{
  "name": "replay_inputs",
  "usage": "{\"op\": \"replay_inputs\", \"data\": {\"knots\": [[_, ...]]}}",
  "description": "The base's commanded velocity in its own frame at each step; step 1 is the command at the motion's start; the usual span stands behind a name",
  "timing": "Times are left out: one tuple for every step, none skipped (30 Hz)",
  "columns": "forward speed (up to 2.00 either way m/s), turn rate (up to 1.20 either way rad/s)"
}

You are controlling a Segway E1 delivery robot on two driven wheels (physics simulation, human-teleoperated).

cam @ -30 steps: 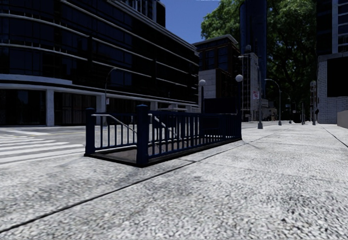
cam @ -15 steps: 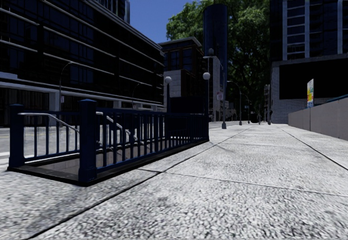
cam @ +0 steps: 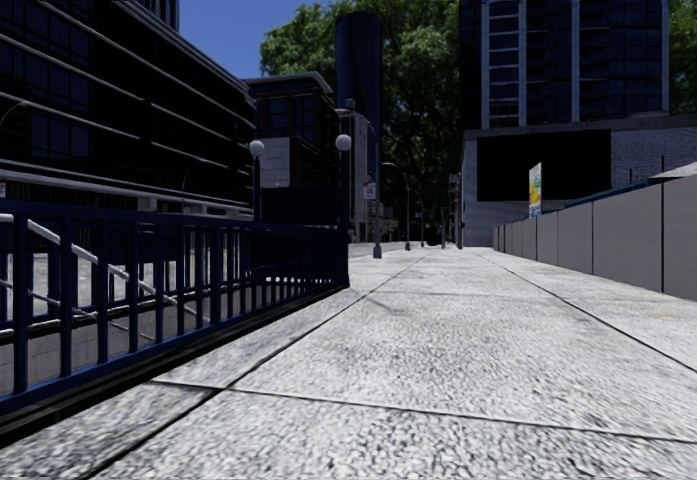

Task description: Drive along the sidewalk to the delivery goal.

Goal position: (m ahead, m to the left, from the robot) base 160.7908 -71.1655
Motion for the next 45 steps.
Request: {"op": "replay_inputs", "data": {"knots": [[1.62, -0.49], [1.62, -0.49], [1.62, -0.49], [1.62, -0.49], [1.62, -0.49], [1.62, -0.49], [1.64, -0.49], [1.73, -0.49], [1.78, -0.49], [1.86, -0.49], [1.92, -0.49], [1.94, -0.49], [1.94, -0.49], [2.00, -0.49], [2.00, -0.49], [2.00, -0.49], [2.00, -0.49], [2.00, -0.49], [2.00, -0.48], [2.00, -0.43], [2.00, -0.36], [2.00, -0.32], [2.00, -0.31], [2.00, -0.31], [2.00, -0.31], [2.00, -0.31], [2.00, -0.29], [2.00, -0.29], [2.00, -0.03], [2.00, 0.00], [2.00, 0.00], [2.00, 0.00], [2.00, 0.00], [2.00, 0.00], [2.00, 0.00], [2.00, 0.00], [2.00, 0.00], [2.00, 0.00], [2.00, 0.00], [2.00, 0.00], [2.00, 0.00], [2.00, 0.00], [2.00, 0.00], [2.00, 0.00], [2.00, 0.00]]}}
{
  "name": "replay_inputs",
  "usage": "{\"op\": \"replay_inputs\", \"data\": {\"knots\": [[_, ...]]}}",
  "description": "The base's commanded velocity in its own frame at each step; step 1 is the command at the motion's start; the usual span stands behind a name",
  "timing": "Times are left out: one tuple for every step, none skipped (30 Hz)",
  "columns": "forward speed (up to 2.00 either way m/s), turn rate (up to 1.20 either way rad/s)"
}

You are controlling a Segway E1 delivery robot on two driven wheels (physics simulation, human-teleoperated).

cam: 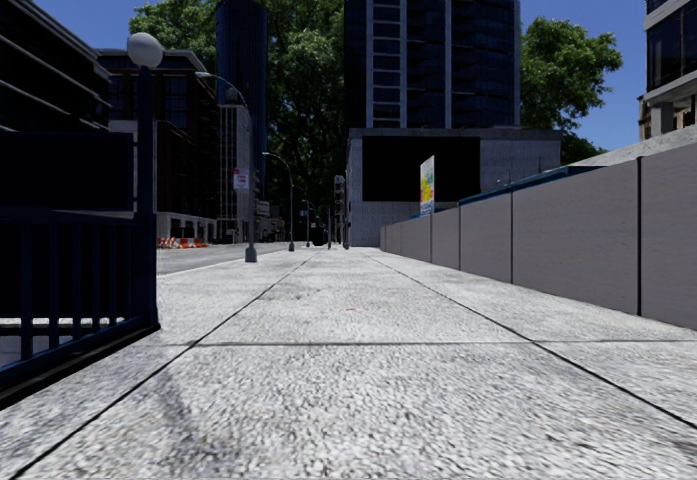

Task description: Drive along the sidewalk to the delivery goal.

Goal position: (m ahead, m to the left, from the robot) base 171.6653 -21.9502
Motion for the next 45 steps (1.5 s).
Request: {"op": "replay_inputs", "data": {"knots": [[2.00, 0.00], [2.00, 0.00], [2.00, 0.00], [2.00, 0.00], [2.00, 0.00], [2.00, 0.00], [2.00, 0.00], [2.00, 0.00], [2.00, 0.00], [2.00, 0.00], [2.00, 0.00], [2.00, 0.00], [2.00, -0.02], [1.99, -0.07], [1.99, -0.07], [2.00, -0.05], [2.00, 0.00], [2.00, 0.00], [2.00, 0.00], [2.00, 0.00], [2.00, 0.00], [2.00, 0.00], [2.00, 0.00], [2.00, 0.00], [2.00, 0.00], [2.00, 0.00], [2.00, 0.00], [2.00, 0.00], [2.00, 0.00], [2.00, 0.00], [2.00, 0.00], [2.00, 0.00], [2.00, 0.00], [2.00, 0.00], [2.00, 0.00], [2.00, 0.00], [2.00, 0.00], [2.00, 0.00], [2.00, 0.00], [2.00, 0.00], [2.00, 0.00], [2.00, 0.00], [2.00, 0.00], [2.00, 0.00], [2.00, 0.00]]}}
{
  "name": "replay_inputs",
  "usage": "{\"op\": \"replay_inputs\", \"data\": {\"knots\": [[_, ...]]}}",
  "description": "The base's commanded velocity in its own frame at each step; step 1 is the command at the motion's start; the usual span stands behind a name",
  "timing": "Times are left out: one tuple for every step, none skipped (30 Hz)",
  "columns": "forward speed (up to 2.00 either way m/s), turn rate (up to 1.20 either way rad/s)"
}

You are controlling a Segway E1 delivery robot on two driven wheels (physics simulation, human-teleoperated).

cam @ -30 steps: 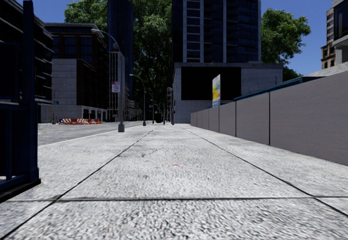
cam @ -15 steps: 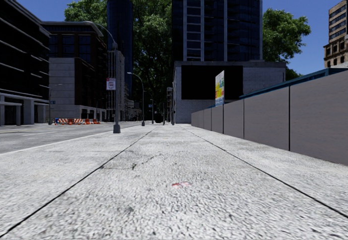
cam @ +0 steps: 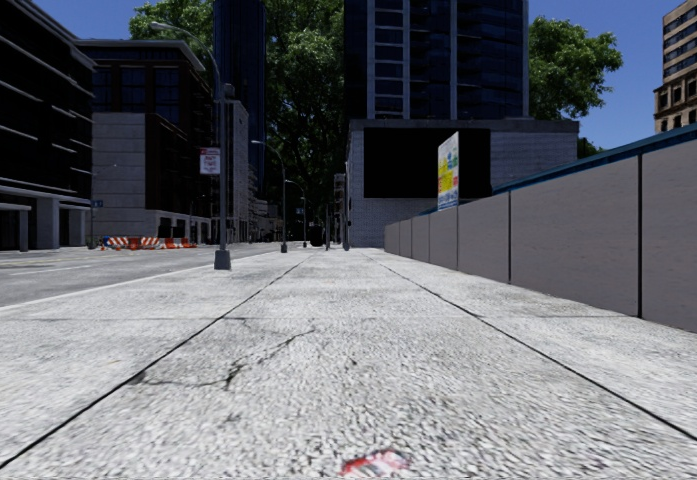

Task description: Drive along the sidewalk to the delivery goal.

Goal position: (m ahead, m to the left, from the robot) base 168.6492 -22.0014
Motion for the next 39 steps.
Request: {"op": "replay_inputs", "data": {"knots": [[2.00, 0.00], [2.00, 0.00], [2.00, 0.00], [2.00, 0.00], [2.00, 0.00], [2.00, 0.00], [2.00, 0.00], [2.00, 0.00], [2.00, 0.00], [2.00, 0.00], [2.00, 0.00], [2.00, 0.00], [2.00, 0.00], [2.00, 0.00], [2.00, 0.00], [2.00, 0.00], [2.00, 0.00], [2.00, 0.00], [2.00, 0.00], [2.00, 0.00], [2.00, 0.00], [2.00, 0.00], [2.00, 0.00], [2.00, 0.00], [2.00, 0.00], [2.00, 0.00], [2.00, 0.00], [2.00, 0.00], [2.00, 0.00], [2.00, 0.00], [2.00, 0.00], [2.00, 0.00], [2.00, 0.00], [2.00, 0.00], [2.00, 0.00], [2.00, 0.00], [2.00, 0.00], [2.00, 0.00], [2.00, 0.00]]}}
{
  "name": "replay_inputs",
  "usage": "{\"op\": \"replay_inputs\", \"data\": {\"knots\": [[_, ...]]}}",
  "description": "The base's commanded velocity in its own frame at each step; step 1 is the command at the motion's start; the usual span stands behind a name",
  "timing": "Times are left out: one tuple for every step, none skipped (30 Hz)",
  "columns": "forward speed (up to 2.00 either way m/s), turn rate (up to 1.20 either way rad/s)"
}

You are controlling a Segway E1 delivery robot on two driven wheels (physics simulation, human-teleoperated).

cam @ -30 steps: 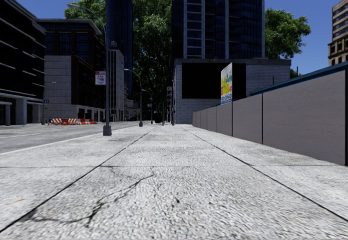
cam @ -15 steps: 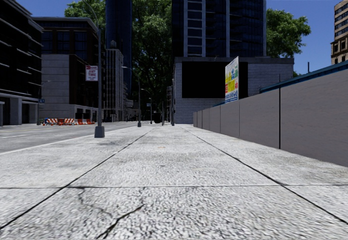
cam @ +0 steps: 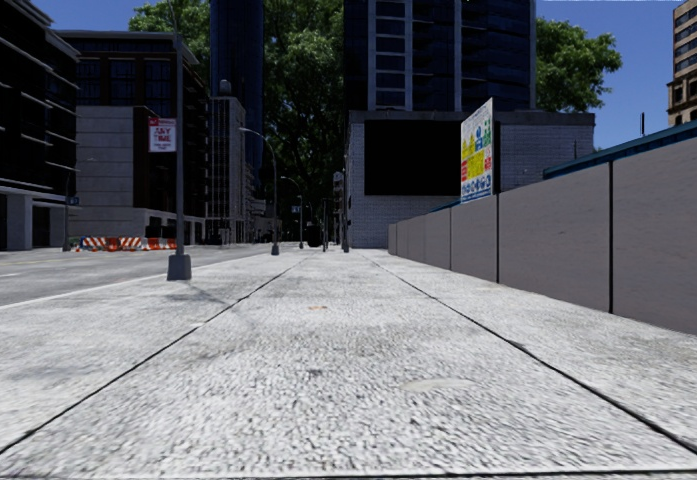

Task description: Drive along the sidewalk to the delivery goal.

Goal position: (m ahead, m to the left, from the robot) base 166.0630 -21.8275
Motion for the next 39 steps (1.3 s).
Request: {"op": "replay_inputs", "data": {"knots": [[2.00, 0.00], [2.00, 0.00], [2.00, 0.00], [2.00, 0.00], [2.00, 0.00], [2.00, 0.00], [2.00, 0.00], [2.00, 0.00], [2.00, 0.00], [2.00, 0.00], [2.00, 0.00], [2.00, 0.00], [2.00, 0.00], [2.00, 0.00], [2.00, 0.00], [2.00, 0.00], [2.00, 0.00], [2.00, 0.00], [2.00, 0.00], [2.00, 0.00], [2.00, 0.00], [2.00, 0.00], [2.00, 0.00], [2.00, 0.00], [2.00, 0.00], [2.00, 0.00], [2.00, 0.00], [2.00, 0.00], [2.00, 0.00], [2.00, 0.00], [2.00, 0.00], [2.00, 0.00], [2.00, 0.00], [2.00, 0.00], [2.00, 0.00], [2.00, 0.00], [2.00, 0.00], [2.00, 0.00], [2.00, 0.00]]}}
